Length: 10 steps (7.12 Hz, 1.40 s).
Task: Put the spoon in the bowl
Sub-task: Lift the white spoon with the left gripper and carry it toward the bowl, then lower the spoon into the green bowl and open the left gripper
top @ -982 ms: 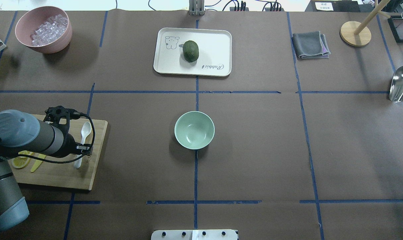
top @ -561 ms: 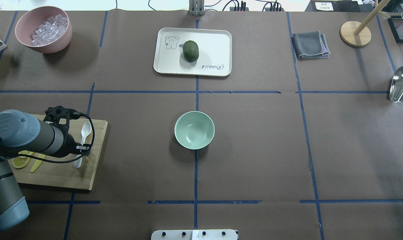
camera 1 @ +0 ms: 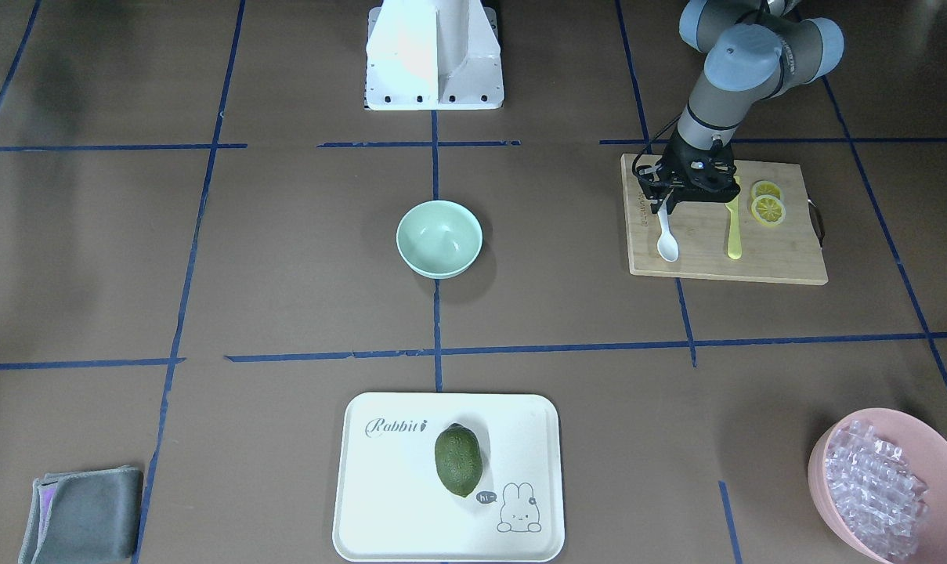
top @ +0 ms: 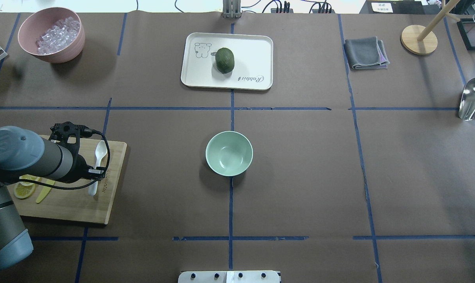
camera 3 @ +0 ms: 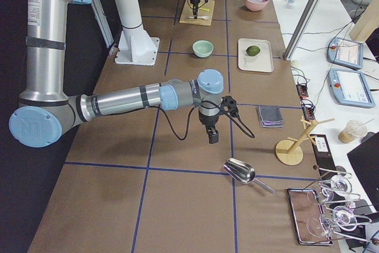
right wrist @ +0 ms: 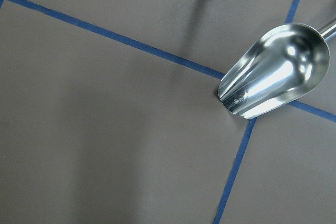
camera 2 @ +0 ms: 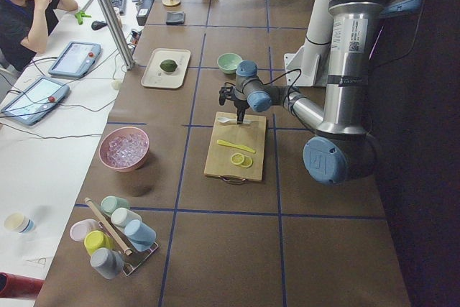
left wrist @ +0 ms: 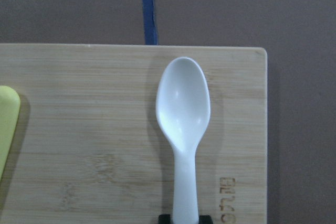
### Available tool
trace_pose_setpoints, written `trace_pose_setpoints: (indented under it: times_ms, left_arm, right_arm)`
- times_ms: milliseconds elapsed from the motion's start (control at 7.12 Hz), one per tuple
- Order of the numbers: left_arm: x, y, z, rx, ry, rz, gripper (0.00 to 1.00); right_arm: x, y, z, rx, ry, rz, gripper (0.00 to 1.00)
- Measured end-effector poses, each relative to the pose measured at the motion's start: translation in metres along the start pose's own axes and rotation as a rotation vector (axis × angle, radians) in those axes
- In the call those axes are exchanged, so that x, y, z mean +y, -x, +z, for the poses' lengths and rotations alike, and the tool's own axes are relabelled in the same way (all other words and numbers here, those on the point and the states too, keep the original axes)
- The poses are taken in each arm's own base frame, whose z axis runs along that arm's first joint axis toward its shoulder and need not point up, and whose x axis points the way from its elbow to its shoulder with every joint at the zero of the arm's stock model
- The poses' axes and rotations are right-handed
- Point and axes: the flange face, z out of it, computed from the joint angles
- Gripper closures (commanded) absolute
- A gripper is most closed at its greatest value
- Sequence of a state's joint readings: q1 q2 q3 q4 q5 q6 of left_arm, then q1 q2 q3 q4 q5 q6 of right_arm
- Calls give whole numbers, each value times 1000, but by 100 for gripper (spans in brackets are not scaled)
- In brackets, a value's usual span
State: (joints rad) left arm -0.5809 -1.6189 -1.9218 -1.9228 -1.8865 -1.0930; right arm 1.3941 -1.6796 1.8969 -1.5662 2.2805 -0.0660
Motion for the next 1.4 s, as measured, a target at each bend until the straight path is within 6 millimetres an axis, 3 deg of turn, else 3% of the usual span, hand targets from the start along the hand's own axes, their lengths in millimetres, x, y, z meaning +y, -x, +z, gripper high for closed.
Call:
trace_pose_setpoints:
  times_ms: [281, 842, 1123, 1404]
  left_arm:
    - [-10, -19, -22, 44, -33, 8, 100]
    - [-47, -152, -69, 175, -70, 178, 100]
    - [-42, -217, -67, 205, -43, 257, 100]
    - [-27, -268, -50, 215, -3, 299, 100]
  right_arm:
    - [0, 0, 0, 0, 0, 0, 0]
    - [0, 0, 1, 0, 2, 0, 0]
    - [1, -1, 2, -1, 4, 2, 0]
    - [1, -1, 2, 0, 5, 2, 0]
